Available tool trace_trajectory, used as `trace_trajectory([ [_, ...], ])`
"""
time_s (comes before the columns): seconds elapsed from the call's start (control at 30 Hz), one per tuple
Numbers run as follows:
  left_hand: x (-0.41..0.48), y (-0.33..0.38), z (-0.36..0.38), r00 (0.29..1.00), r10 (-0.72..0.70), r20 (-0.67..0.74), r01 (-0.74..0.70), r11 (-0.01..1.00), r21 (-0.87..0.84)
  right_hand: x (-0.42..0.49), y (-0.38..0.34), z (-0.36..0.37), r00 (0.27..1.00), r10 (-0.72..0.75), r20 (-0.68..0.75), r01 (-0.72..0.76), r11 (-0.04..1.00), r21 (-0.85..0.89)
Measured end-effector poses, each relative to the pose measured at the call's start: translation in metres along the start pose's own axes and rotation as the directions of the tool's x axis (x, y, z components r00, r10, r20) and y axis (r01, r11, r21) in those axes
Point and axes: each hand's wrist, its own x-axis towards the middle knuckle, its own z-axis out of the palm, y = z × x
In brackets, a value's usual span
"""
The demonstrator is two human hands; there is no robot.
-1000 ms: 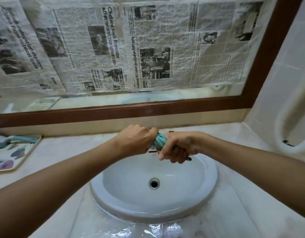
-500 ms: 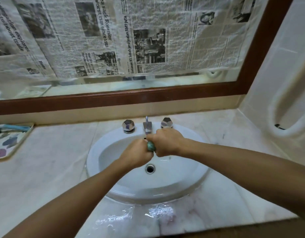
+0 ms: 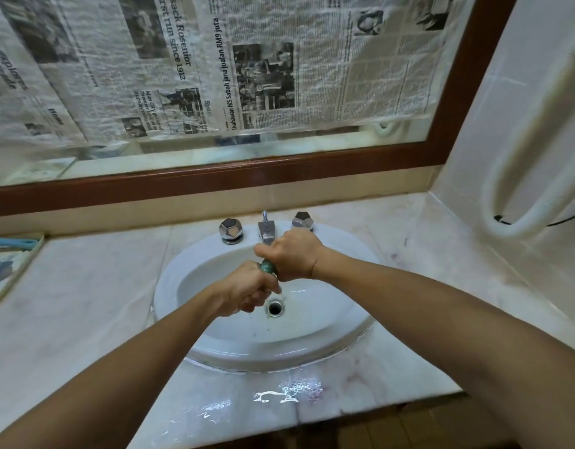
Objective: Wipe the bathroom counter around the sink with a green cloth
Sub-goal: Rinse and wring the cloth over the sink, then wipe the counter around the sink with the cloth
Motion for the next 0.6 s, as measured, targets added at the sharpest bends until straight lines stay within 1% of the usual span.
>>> trace_trajectory([
  [0.1,0.001,-0.001,-0.008,0.999,0.019,0.037,-0.021,0.998,0.061,0.002,-0.003,0.000,0.998,0.043,-0.048,-0.043,0.999,-0.001],
  [0.17,0.002,-0.003,-0.007,0.998,0.058,0.009,-0.059,0.985,0.161,-0.002,-0.008,-0.005,0.996,0.072,-0.053,-0.072,0.997,-0.003],
  [0.2,0.003,-0.005,-0.005,0.996,0.087,-0.008,-0.083,0.971,0.223,-0.006,-0.010,-0.006,0.994,0.103,-0.033,-0.104,0.995,-0.009],
  [0.23,0.002,-0.007,-0.002,0.992,0.122,-0.021,-0.110,0.947,0.301,-0.012,-0.013,-0.007,0.990,0.139,0.030,-0.139,0.990,0.004],
  [0.3,0.001,-0.014,0.002,0.982,0.190,0.001,-0.166,0.856,0.490,-0.029,-0.021,-0.005,0.968,0.219,0.121,-0.231,0.968,0.099],
  [0.37,0.000,-0.020,0.008,0.966,0.246,0.075,-0.231,0.702,0.674,-0.048,-0.027,0.005,0.945,0.286,0.157,-0.313,0.930,0.191],
  [0.4,-0.001,-0.024,0.012,0.961,0.252,0.110,-0.248,0.622,0.743,-0.056,-0.029,0.010,0.925,0.331,0.186,-0.371,0.894,0.251],
  [0.47,-0.002,-0.032,0.022,0.955,0.257,0.151,-0.266,0.505,0.821,-0.073,-0.032,0.019,0.869,0.400,0.290,-0.488,0.786,0.379],
  [0.5,-0.003,-0.037,0.025,0.940,0.300,0.162,-0.286,0.431,0.856,-0.082,-0.034,0.023,0.843,0.408,0.351,-0.532,0.727,0.434],
  [0.53,-0.005,-0.043,0.026,0.904,0.391,0.175,-0.318,0.340,0.885,-0.090,-0.036,0.026,0.816,0.399,0.417,-0.572,0.656,0.492],
  [0.57,-0.005,-0.048,0.025,0.833,0.518,0.196,-0.365,0.246,0.898,-0.099,-0.038,0.028,0.786,0.383,0.486,-0.617,0.537,0.574],
  [0.6,-0.002,-0.054,0.024,0.739,0.628,0.243,-0.419,0.146,0.896,-0.108,-0.039,0.028,0.754,0.350,0.555,-0.656,0.354,0.667],
])
